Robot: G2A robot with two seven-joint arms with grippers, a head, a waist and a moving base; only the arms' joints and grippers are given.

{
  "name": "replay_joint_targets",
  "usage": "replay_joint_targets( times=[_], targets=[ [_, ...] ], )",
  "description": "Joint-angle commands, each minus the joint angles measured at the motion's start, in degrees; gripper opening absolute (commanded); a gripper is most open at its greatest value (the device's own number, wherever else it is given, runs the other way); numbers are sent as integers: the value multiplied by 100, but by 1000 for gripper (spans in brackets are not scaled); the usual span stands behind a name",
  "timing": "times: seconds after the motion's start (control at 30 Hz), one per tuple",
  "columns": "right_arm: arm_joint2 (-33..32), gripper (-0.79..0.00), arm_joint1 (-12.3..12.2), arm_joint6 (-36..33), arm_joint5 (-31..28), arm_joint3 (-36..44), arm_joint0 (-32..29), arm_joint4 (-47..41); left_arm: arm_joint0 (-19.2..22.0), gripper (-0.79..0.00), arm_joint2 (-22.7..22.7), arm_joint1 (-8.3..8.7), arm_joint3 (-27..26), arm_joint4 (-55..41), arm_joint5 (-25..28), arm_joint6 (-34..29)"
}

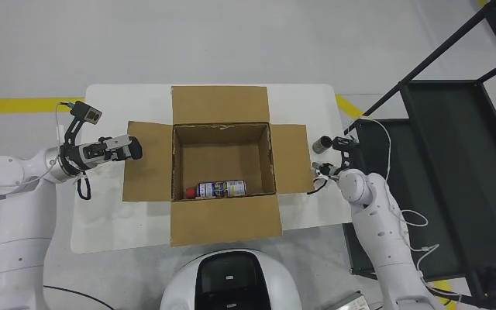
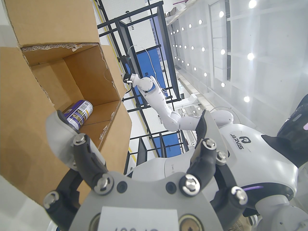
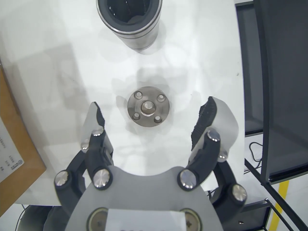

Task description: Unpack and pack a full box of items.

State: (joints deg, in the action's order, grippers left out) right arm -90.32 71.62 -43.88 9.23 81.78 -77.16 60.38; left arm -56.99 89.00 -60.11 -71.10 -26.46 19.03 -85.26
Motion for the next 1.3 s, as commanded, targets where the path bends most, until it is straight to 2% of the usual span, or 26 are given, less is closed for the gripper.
replay_joint_targets(
  times=[0.0,0.13,0.27,0.4,0.53,0.73,0.87,0.93,1.0,1.27],
  targets=[
    [-165,0,-23,-60,63,577,-300,-21,0,0,0,0,0,0,0,0],
    [-407,0,-50,-104,204,1688,-838,-10,0,0,0,0,0,0,0,0],
    [-423,0,-47,-53,-50,2522,-1092,-351,0,0,0,0,0,0,0,0],
    [-111,0,-46,-166,-398,3011,-978,-435,-63,0,-14,16,-164,148,-67,188],
    [462,0,-30,-302,-712,3349,-666,-405,17,0,44,74,-229,161,-130,-19],
    [1376,0,-6,-684,-1438,3346,-26,-361,289,0,-41,191,-99,-234,-275,-274],
    [2022,0,29,-865,-1824,3151,418,-153,461,0,-326,325,-24,-574,-275,-274],
    [2280,0,51,-998,-2144,2901,643,-386,517,0,-490,398,14,-746,-275,-274],
    [2316,0,56,-1061,-2228,2792,731,-481,540,0,-610,441,47,-844,-275,-274],
    [2316,0,56,-1061,-2228,2792,731,-481,540,0,-610,441,47,-844,-275,-274]
  ],
)
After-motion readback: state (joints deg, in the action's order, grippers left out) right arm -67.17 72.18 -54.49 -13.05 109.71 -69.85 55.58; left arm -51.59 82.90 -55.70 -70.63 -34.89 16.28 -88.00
